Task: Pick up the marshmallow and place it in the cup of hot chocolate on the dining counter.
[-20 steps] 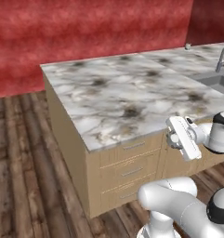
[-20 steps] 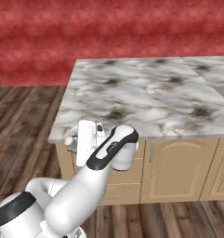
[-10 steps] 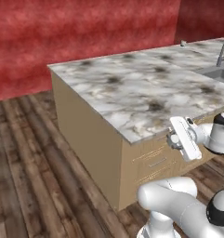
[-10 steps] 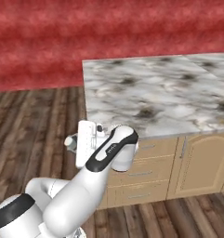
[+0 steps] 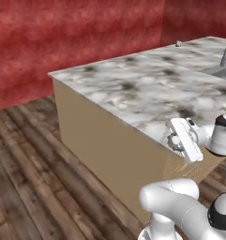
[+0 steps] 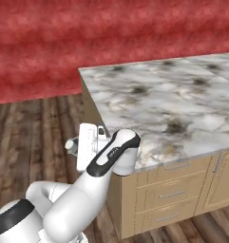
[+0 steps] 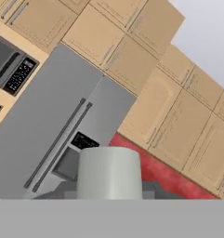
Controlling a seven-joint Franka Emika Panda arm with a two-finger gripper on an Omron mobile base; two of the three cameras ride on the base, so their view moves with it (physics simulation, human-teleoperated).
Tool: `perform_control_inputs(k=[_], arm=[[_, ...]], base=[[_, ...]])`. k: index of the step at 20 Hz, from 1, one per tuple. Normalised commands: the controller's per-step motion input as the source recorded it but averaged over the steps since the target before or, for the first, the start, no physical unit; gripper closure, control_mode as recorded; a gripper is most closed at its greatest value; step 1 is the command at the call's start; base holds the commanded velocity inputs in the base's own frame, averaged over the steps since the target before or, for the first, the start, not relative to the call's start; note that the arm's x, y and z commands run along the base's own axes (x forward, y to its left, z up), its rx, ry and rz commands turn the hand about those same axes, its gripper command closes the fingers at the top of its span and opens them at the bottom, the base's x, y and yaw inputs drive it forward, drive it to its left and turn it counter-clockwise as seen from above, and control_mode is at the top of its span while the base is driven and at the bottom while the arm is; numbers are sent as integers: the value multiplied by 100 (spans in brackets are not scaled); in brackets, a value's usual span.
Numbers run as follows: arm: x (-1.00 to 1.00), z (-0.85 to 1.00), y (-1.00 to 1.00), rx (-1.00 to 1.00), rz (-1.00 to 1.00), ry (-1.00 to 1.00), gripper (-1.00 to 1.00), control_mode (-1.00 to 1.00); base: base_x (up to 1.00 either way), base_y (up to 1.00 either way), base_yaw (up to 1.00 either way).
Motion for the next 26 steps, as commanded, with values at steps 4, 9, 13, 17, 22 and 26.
perform_control_inputs(k=[4,9,13,17,22,26], arm=[[0,0,0,0,0,0,100,100],[0,0,0,0,0,0,100,100],[0,0,0,0,0,0,100,100],[0,0,0,0,0,0,100,100],[0,0,0,0,0,0,100,100],[0,0,0,0,0,0,100,100]], base=[[60,100,-34],[63,100,-34],[71,100,-32],[71,100,-32],[68,100,-31],[61,100,-28]])
